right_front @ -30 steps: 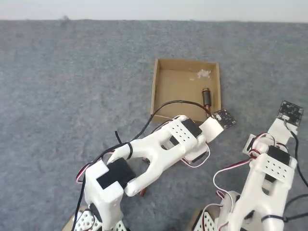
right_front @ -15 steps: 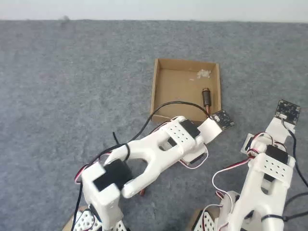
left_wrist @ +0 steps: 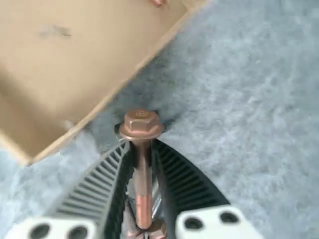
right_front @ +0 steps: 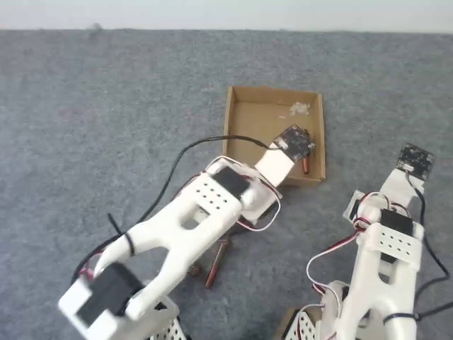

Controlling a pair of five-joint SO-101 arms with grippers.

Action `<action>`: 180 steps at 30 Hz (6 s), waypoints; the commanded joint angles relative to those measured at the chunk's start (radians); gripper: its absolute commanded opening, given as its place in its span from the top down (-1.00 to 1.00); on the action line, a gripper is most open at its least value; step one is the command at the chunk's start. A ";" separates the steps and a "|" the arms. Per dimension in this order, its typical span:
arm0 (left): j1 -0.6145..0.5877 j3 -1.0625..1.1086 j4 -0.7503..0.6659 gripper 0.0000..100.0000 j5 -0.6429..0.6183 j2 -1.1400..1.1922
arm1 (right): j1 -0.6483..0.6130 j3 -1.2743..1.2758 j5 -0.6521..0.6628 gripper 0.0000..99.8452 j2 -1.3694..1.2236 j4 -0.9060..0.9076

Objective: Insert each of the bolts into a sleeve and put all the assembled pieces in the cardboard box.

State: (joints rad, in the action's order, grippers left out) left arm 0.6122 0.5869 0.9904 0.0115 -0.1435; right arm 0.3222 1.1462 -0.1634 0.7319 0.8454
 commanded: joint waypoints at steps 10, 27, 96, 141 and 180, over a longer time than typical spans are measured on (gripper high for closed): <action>-0.489 0.131 -0.305 0.97 -0.315 -0.238 | -0.208 0.058 -0.046 0.99 0.019 -0.232; -0.715 0.202 -0.687 0.97 -0.241 -0.037 | -0.535 0.115 -0.049 0.99 0.019 -0.576; -0.764 0.042 -0.614 0.97 -0.241 0.118 | -0.892 0.489 -0.041 0.99 -0.960 -2.488; -0.370 0.572 -0.994 0.97 -0.250 -0.529 | -0.934 0.347 0.068 0.99 -1.003 -2.278; -0.218 0.688 -0.990 0.97 -0.311 -0.578 | -0.926 0.390 0.071 0.99 -1.004 -2.382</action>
State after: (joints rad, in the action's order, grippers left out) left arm 0.3897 1.3126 -0.0038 -0.2340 -0.7204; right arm -0.6045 1.5344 -0.1066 -0.2793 -1.5067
